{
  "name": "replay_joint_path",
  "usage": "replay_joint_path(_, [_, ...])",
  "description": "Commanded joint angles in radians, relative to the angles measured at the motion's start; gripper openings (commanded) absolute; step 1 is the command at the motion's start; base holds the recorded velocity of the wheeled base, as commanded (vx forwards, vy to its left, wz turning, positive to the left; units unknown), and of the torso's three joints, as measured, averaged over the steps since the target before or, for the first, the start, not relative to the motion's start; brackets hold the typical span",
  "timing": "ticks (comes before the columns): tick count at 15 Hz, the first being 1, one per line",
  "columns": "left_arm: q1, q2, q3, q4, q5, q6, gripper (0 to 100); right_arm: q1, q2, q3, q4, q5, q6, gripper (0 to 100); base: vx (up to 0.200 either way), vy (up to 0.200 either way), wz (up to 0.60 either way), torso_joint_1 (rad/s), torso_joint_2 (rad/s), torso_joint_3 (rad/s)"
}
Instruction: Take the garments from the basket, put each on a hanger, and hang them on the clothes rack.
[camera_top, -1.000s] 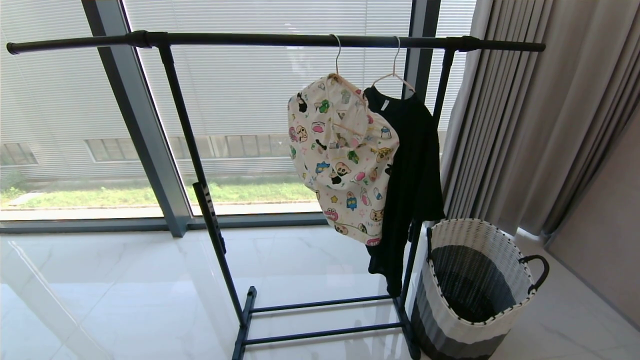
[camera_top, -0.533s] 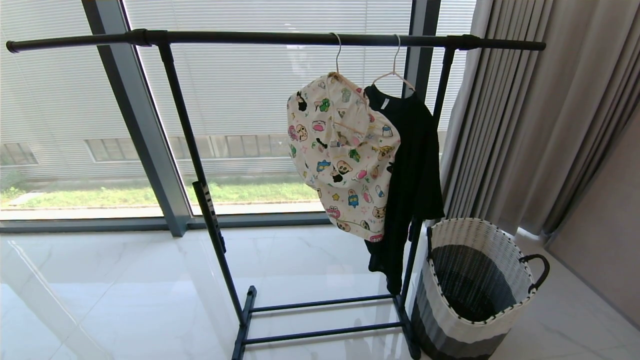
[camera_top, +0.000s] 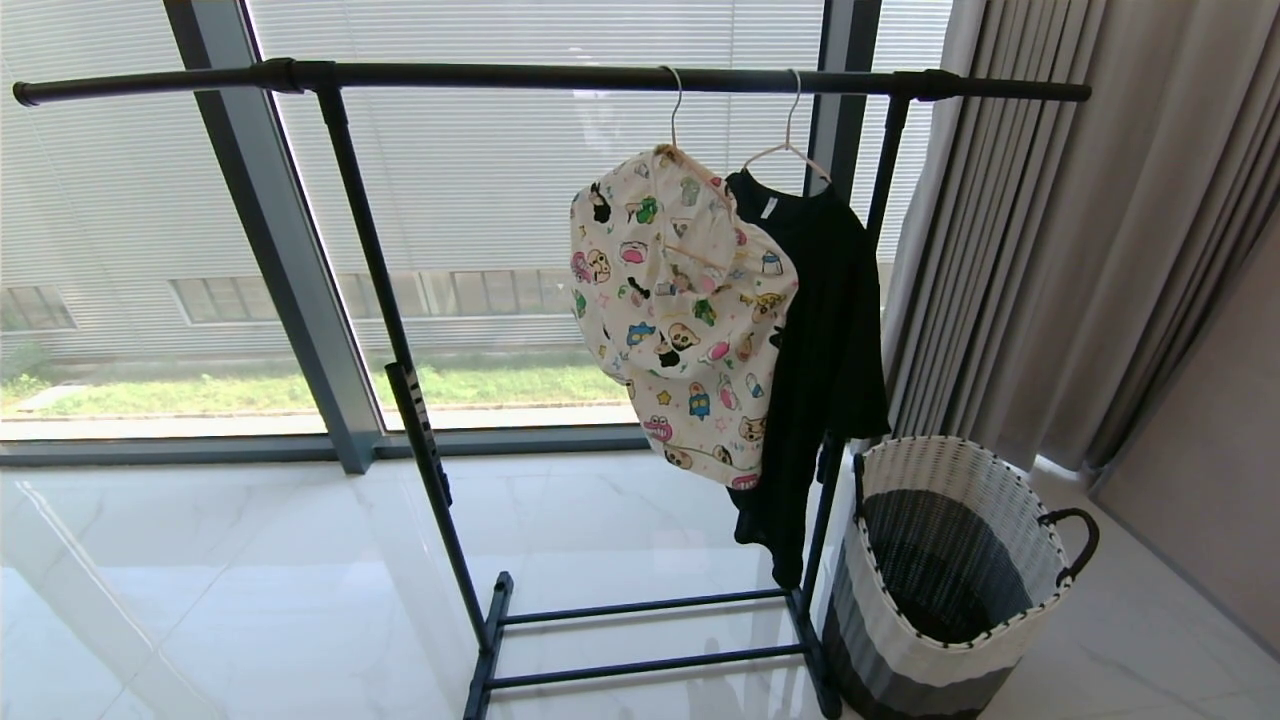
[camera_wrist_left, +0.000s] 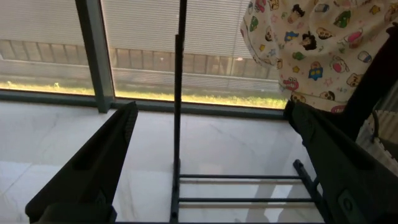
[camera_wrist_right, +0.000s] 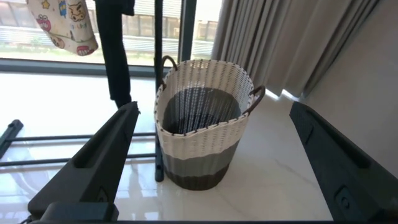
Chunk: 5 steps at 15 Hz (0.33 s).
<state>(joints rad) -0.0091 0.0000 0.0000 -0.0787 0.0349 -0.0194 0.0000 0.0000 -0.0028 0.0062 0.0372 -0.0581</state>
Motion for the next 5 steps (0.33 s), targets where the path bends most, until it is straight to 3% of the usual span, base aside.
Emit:
replay_joint_path(1, [0.000,0.002,0.000,-0.001,0.000,-0.001,100,0.000,0.002,0.000,0.000,0.001,-0.002,100,0.000,0.000,0.00,0.000,0.00,0.000])
replay_joint_path(5, [0.000,0.002,0.000,-0.001,0.005,0.001,100,0.000,0.002,0.000,0.000,0.000,-0.003,100,0.000,0.000,0.00,0.000,0.00,0.000])
